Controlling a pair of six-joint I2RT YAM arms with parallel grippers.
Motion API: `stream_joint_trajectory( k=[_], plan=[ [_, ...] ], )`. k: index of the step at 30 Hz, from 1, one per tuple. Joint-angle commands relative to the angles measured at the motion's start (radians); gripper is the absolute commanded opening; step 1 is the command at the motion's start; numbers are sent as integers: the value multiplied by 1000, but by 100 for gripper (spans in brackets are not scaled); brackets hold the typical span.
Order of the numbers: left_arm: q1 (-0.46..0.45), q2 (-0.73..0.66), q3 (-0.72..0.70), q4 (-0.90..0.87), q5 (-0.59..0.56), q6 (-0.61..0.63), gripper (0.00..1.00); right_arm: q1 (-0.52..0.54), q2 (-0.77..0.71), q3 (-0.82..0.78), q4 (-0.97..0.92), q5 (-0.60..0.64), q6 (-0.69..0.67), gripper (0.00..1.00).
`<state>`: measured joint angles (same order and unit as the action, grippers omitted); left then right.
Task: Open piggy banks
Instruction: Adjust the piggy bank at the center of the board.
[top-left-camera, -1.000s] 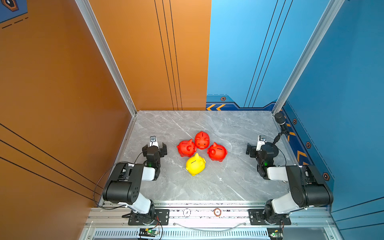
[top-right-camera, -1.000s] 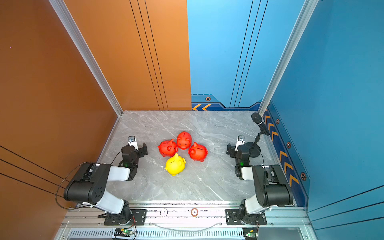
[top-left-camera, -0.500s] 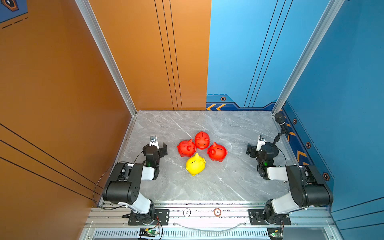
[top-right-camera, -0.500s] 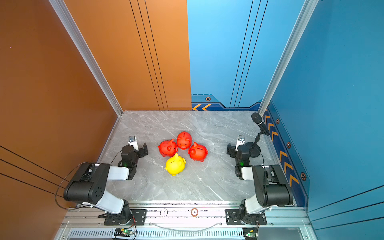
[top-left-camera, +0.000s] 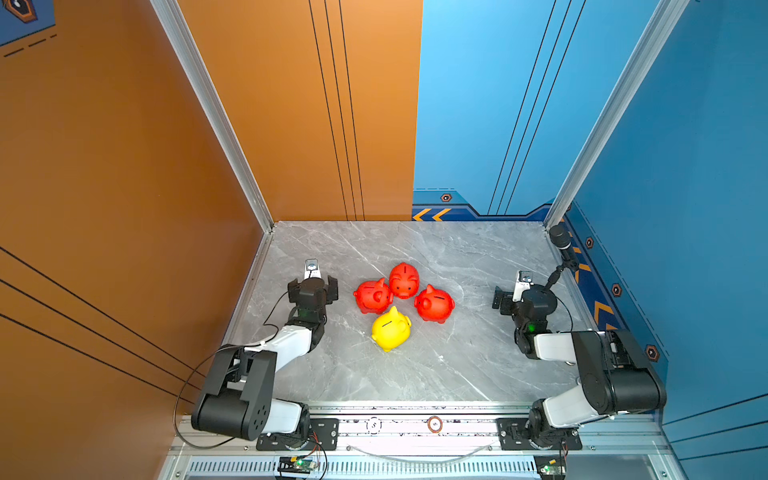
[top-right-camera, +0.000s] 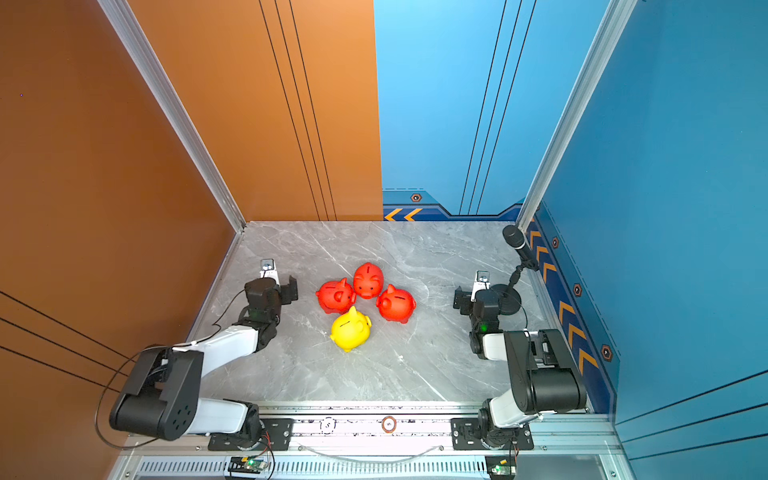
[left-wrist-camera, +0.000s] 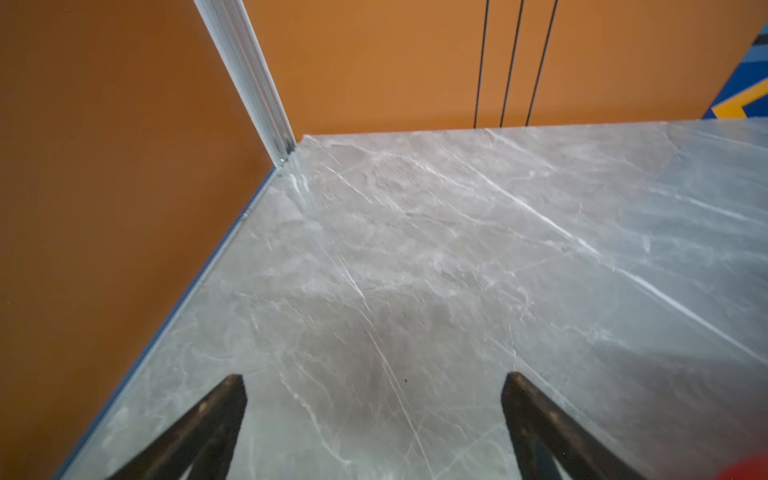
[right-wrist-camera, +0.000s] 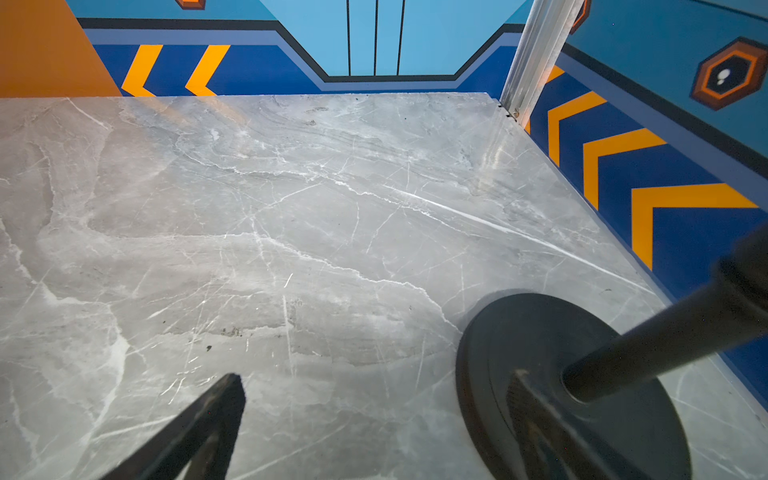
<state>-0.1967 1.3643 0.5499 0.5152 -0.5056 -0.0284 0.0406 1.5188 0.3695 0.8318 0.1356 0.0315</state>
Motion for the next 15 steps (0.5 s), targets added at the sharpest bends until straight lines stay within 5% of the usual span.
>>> stream_joint_trajectory(
  k=[1,6,15],
  plan=[
    [-94,-56,111,-403,-315,-83,98,5,14,17,24,14,11,100],
    [-202,-149,286,-945,-354,-338,98,4,14,17,24,13,10,100],
    [-364,-344,323,-1184,126,-445,98,-11,13,20,20,-18,18,99]
  ],
)
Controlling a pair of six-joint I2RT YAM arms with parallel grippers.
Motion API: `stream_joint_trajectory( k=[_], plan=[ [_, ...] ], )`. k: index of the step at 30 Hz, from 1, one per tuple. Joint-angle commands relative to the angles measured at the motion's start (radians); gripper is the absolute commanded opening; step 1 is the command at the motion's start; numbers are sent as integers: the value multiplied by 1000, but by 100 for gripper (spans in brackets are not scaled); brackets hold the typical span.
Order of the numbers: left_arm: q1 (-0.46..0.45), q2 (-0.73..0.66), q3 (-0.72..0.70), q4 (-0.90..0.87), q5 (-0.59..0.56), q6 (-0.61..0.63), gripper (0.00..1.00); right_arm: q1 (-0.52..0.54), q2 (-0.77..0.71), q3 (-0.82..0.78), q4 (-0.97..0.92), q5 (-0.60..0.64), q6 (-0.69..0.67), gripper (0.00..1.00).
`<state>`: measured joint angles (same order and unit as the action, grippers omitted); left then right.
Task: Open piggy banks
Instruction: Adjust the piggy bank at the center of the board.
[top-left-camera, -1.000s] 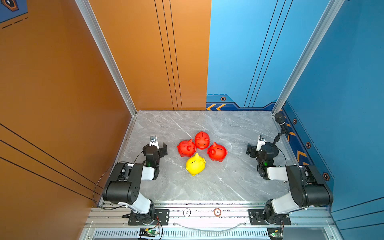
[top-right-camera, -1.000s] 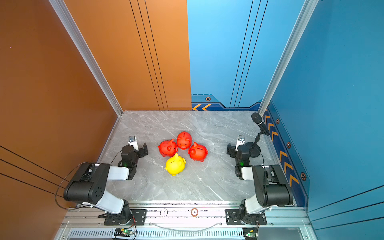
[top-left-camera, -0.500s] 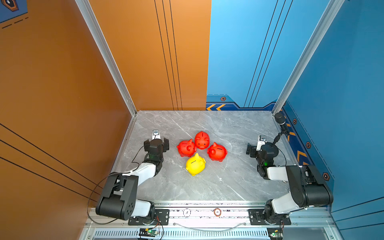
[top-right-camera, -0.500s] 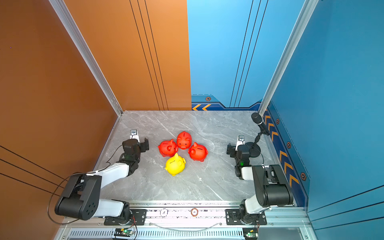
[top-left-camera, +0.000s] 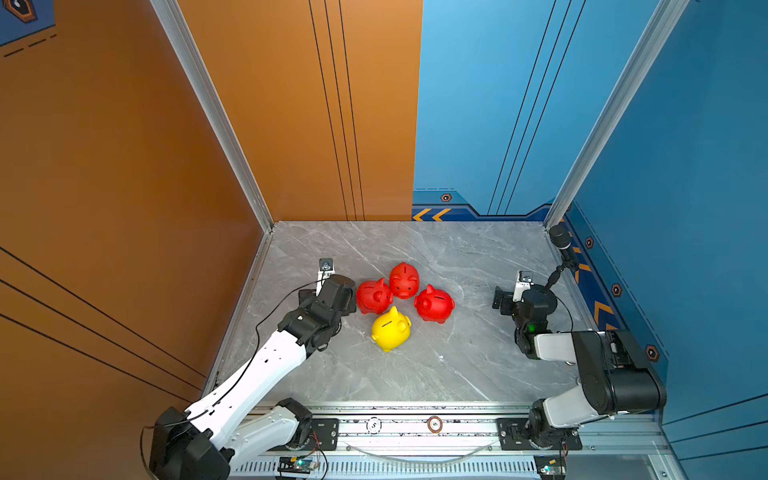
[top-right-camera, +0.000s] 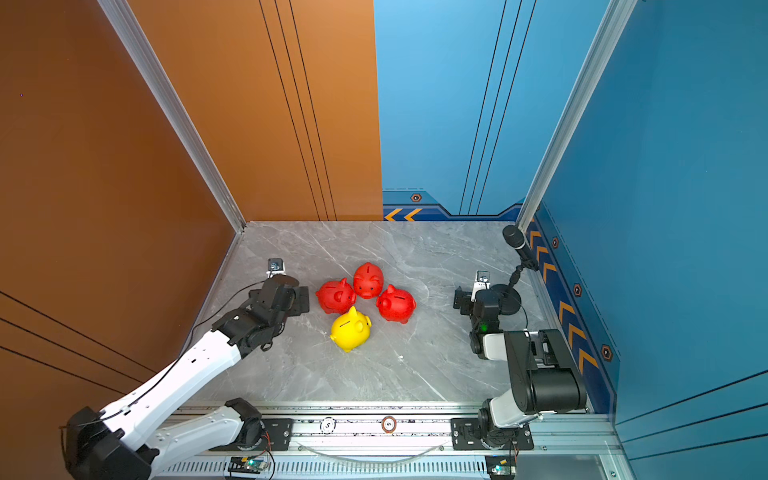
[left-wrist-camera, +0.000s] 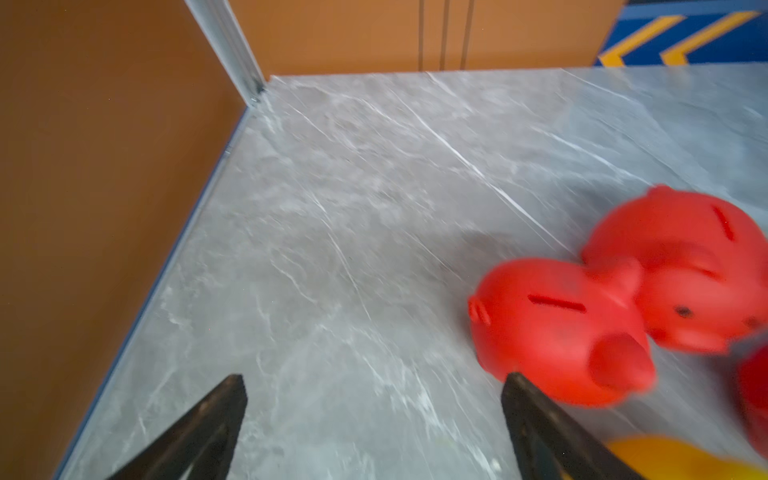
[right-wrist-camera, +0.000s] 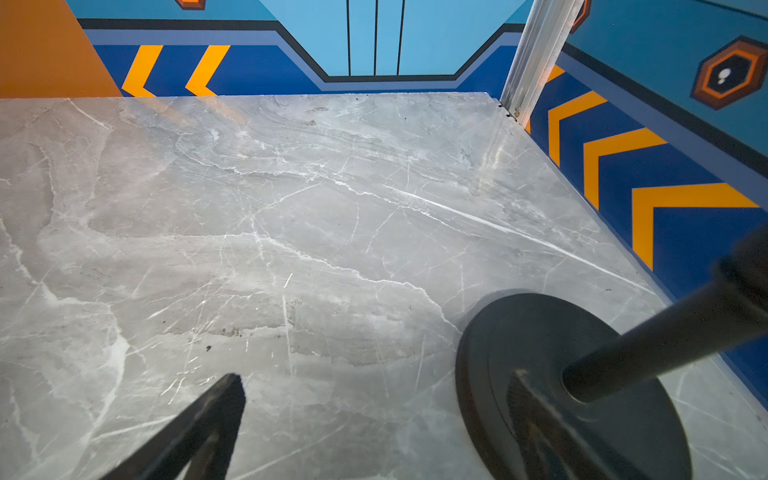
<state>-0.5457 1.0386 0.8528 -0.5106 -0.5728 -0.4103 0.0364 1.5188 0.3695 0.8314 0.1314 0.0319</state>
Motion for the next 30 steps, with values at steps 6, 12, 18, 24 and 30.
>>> stream_joint_trajectory(
  k=[6,12,18,24,30],
  plan=[
    [-81,-7,35,-185,460,9,98,-4,14,20,18,-10,15,100],
    [-150,112,77,-184,517,62,98,61,-44,-33,96,157,-16,99],
    [-227,202,107,-124,509,27,98,200,-247,180,-482,311,56,100],
    [-248,277,148,-121,471,-53,98,333,-285,325,-868,276,171,99],
    [-275,356,235,-130,385,-138,98,437,-320,331,-991,215,201,100]
  ],
)
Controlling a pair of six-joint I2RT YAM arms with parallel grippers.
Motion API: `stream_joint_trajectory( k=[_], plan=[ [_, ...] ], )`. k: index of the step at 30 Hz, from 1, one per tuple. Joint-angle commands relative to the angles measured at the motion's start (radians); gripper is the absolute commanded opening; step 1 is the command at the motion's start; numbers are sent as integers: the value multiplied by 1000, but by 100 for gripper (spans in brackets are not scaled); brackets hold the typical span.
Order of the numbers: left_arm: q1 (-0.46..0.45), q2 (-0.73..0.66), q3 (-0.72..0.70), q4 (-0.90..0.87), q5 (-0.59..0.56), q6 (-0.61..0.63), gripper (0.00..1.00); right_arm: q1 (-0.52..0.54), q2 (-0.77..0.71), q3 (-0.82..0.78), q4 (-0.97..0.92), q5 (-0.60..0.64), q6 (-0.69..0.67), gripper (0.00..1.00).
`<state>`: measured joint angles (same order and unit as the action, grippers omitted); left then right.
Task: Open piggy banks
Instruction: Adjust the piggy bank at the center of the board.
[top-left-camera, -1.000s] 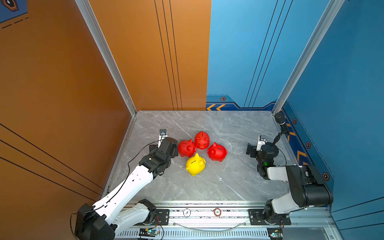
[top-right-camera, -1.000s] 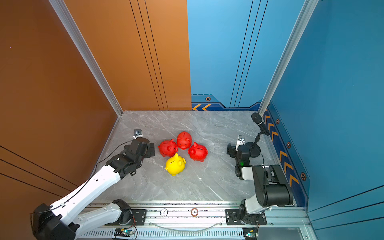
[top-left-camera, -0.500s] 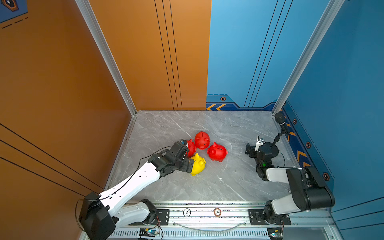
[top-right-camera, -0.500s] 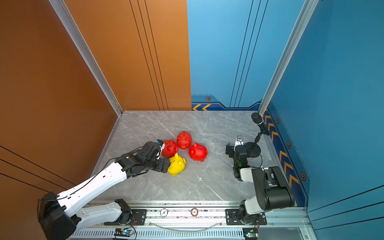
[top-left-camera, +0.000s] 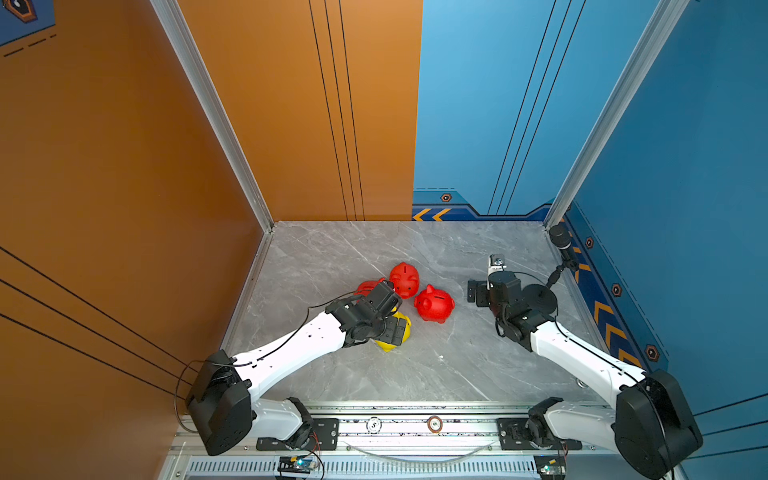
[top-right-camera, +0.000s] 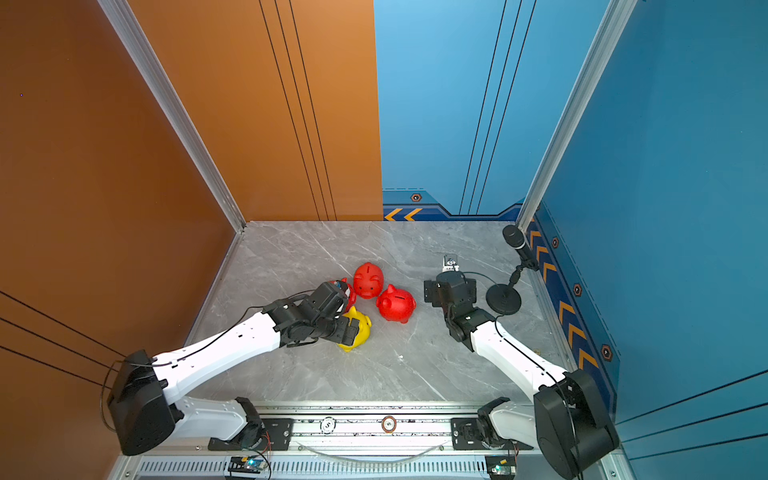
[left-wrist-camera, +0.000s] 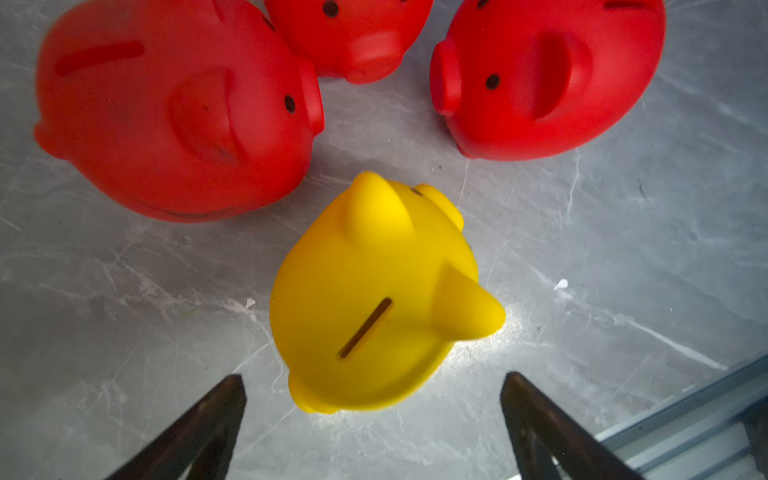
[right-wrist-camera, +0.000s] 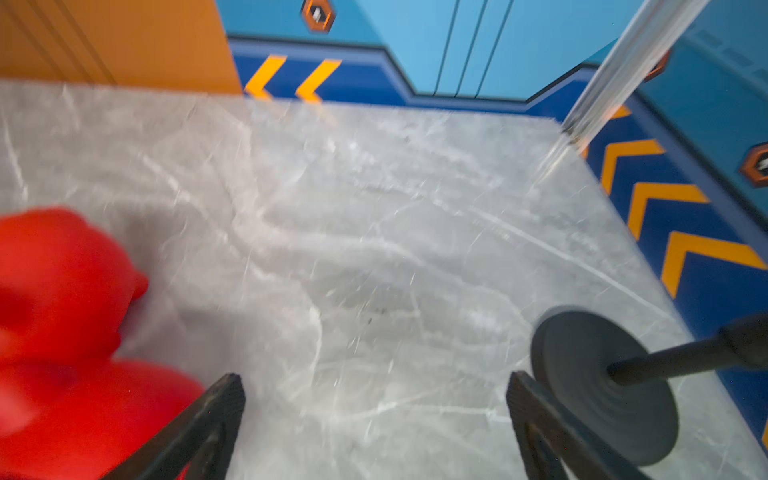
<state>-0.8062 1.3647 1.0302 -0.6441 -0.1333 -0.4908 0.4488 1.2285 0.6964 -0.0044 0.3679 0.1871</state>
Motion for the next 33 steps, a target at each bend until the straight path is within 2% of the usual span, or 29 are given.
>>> stream_joint_trajectory(
  k=[1,5,10,15,25,29,33],
  plan=[
    [-21,49,79,-5,-69,-66,98,35,-36,0,-154,-28,48,100],
    [-34,131,158,-75,-125,-115,98,56,-39,-5,-135,-73,62,100],
    [-68,243,295,-271,-267,-151,98,75,-15,2,-134,-78,60,99],
    [-99,276,342,-381,-315,-150,98,82,-4,3,-123,-85,58,99],
    [-76,144,237,-514,-338,-177,98,97,-8,4,-105,-125,41,100],
    [-13,39,137,-548,-330,-168,98,117,-8,2,-83,-172,18,100],
    [67,-73,88,-535,-260,-119,98,164,-7,0,-43,-263,-15,100]
  ],
)
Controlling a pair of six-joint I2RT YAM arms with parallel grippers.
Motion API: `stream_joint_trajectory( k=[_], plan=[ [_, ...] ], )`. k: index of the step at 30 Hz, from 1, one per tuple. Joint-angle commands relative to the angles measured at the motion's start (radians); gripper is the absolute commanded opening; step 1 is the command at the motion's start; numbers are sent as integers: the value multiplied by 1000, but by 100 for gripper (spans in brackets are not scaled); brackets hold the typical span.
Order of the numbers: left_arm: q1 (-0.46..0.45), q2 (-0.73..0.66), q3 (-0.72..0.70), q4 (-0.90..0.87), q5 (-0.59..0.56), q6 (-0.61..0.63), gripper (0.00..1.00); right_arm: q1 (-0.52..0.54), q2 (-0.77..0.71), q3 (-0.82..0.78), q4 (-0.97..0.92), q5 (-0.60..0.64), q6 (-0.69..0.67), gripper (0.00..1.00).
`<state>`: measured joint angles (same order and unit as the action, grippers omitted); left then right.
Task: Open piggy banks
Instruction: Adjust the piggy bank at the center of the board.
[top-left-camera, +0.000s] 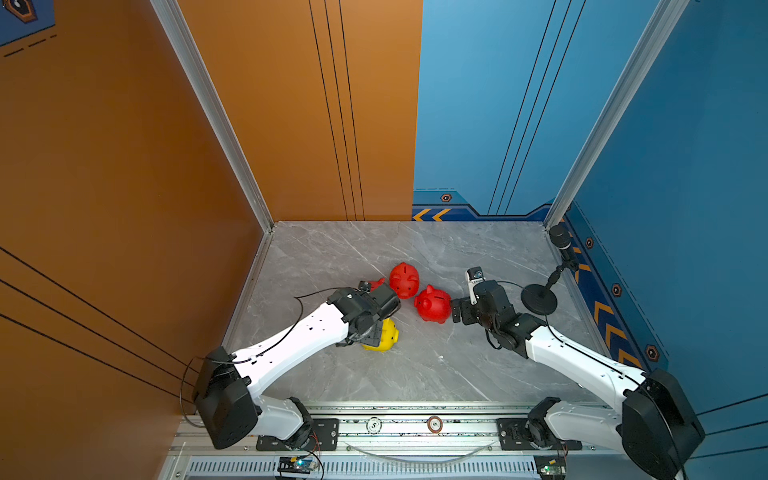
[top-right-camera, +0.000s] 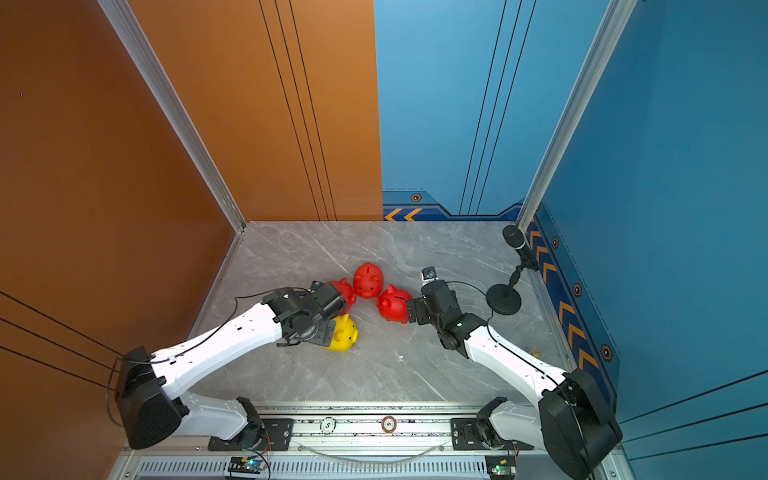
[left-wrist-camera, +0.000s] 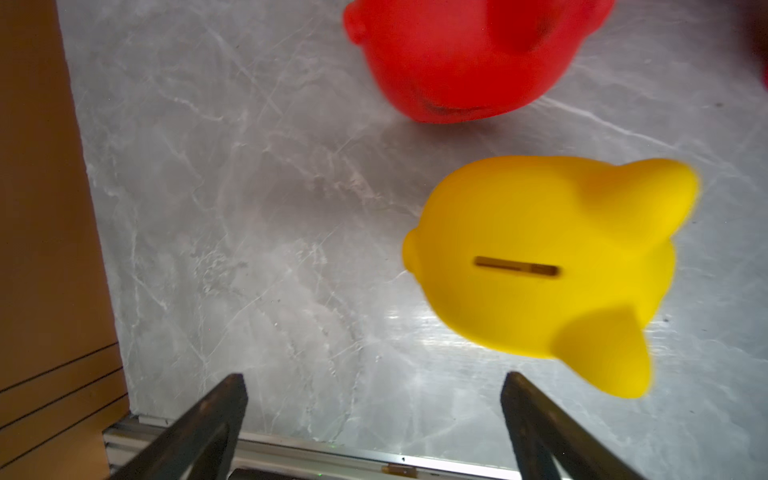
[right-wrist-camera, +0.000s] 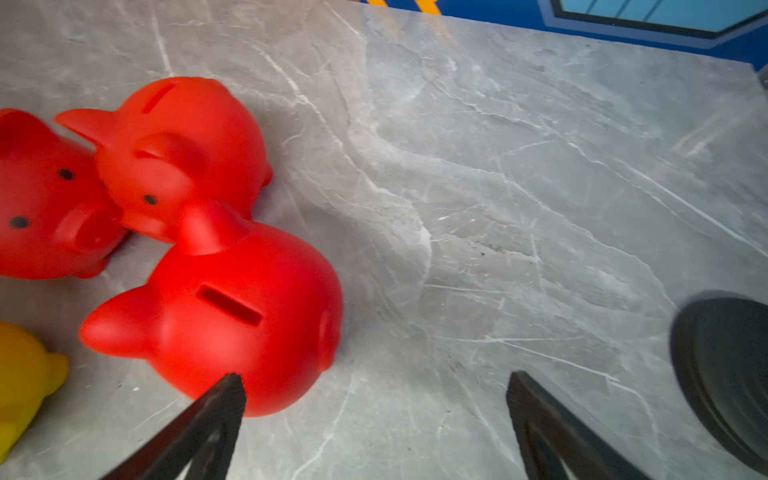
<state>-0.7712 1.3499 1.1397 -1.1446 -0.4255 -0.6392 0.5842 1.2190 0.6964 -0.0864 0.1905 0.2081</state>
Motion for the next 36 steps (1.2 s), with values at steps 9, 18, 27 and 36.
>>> stream_joint_trajectory(
  k=[9,18,27,36],
  plan=[
    [155,-282,-90,81,183,21,98,249,176,142,91,-327,-21,97],
    [267,-480,-199,114,240,19,98,318,452,374,76,-406,52,84],
    [315,-561,-240,128,275,52,98,316,576,488,53,-475,68,84],
    [329,-544,-289,214,355,38,98,329,475,323,138,-571,106,80]
  ],
)
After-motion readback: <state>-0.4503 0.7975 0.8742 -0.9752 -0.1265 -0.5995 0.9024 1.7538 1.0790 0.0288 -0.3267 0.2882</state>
